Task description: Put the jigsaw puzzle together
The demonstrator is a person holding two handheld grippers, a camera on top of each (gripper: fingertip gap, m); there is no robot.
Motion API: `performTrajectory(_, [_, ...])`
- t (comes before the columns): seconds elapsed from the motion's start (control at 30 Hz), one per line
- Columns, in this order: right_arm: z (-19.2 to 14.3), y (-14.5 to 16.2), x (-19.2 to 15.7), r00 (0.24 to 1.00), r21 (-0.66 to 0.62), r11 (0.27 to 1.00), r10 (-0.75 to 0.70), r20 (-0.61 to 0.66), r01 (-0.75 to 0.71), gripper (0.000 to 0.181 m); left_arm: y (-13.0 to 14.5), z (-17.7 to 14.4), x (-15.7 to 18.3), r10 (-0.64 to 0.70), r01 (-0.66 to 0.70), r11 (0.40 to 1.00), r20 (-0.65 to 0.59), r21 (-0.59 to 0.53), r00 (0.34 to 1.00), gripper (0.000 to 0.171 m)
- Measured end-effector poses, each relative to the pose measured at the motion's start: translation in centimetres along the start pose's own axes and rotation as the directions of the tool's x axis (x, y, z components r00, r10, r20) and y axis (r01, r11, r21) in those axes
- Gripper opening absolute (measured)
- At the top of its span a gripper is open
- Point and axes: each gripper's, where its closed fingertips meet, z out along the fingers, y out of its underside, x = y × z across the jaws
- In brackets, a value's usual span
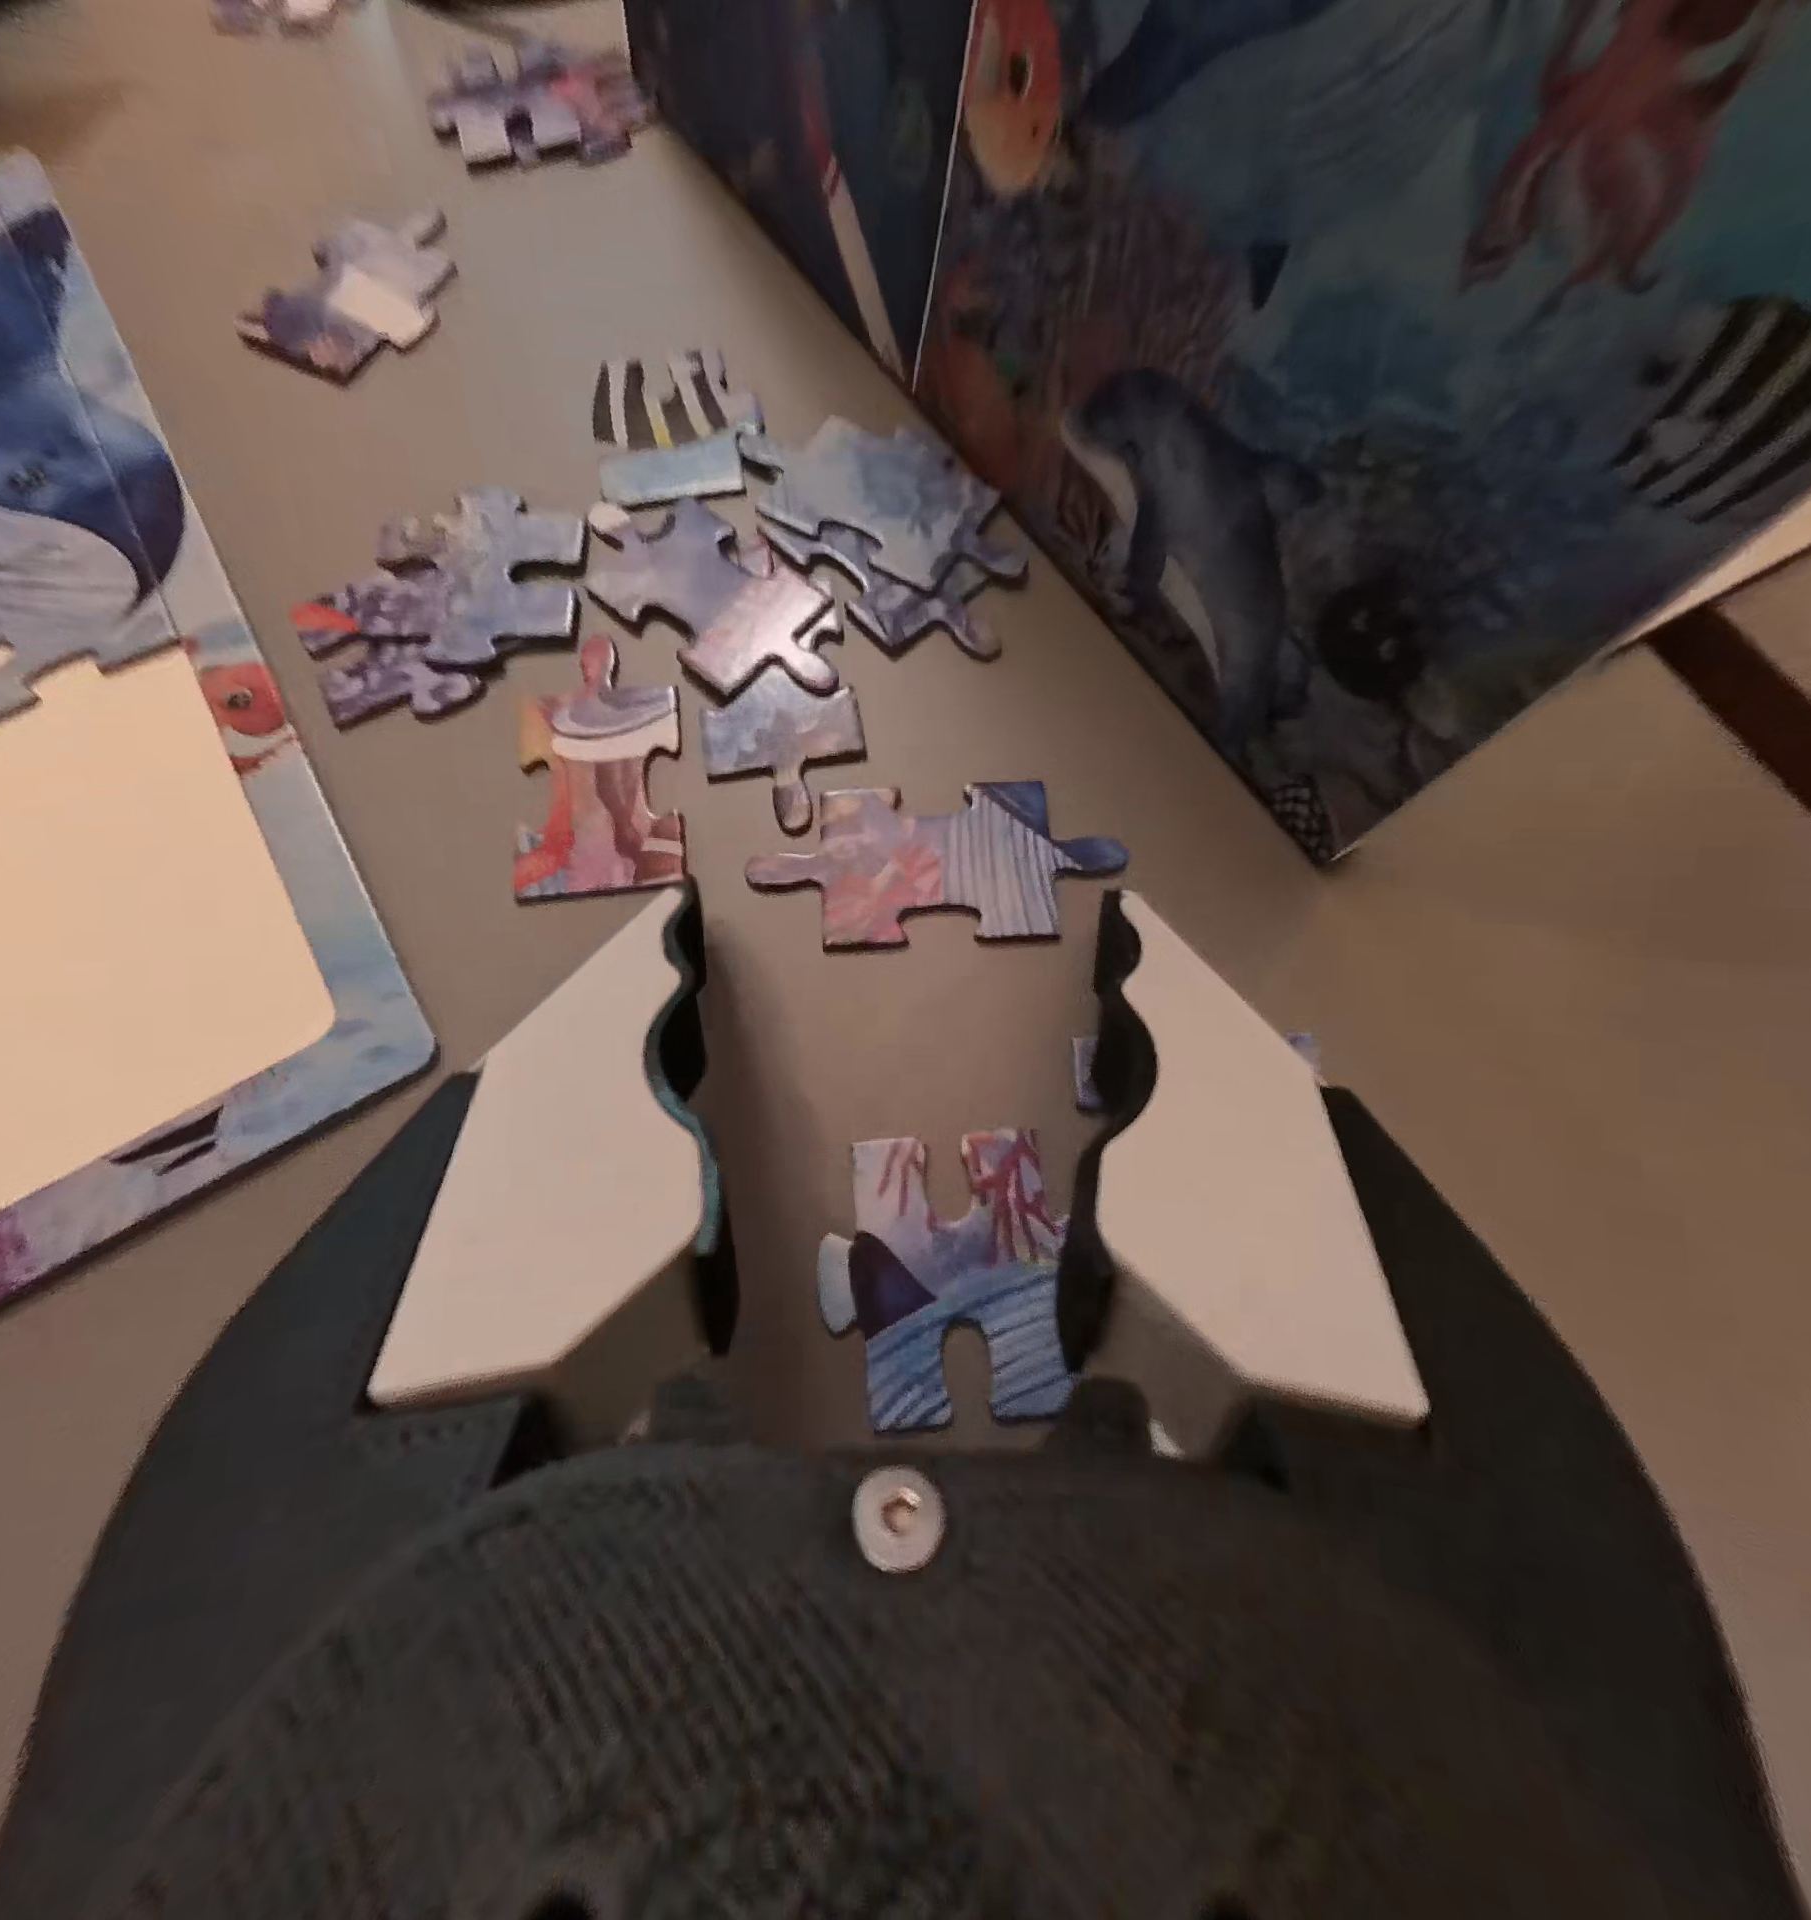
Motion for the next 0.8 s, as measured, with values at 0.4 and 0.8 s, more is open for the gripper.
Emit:
performTrajectory(0.4, [0.3, 0.2, 0.5, 0.999, -0.025, 1.000, -0.019, -0.047, 0.018, 0.044, -0.4, 0.0, 0.7, 0.026, -0.026, 1.000, -0.010, 0.012, 1.000, 0.009])
performTrajectory(0.8, [-1.0, -0.9, 0.6, 0.985, 0.065, 0.994, -0.074, -0.158, 0.085, 0.050, -0.8, 0.1, 1.8, 0.046, -0.046, 0.999, -0.035, 0.016, 0.998, 0.009])
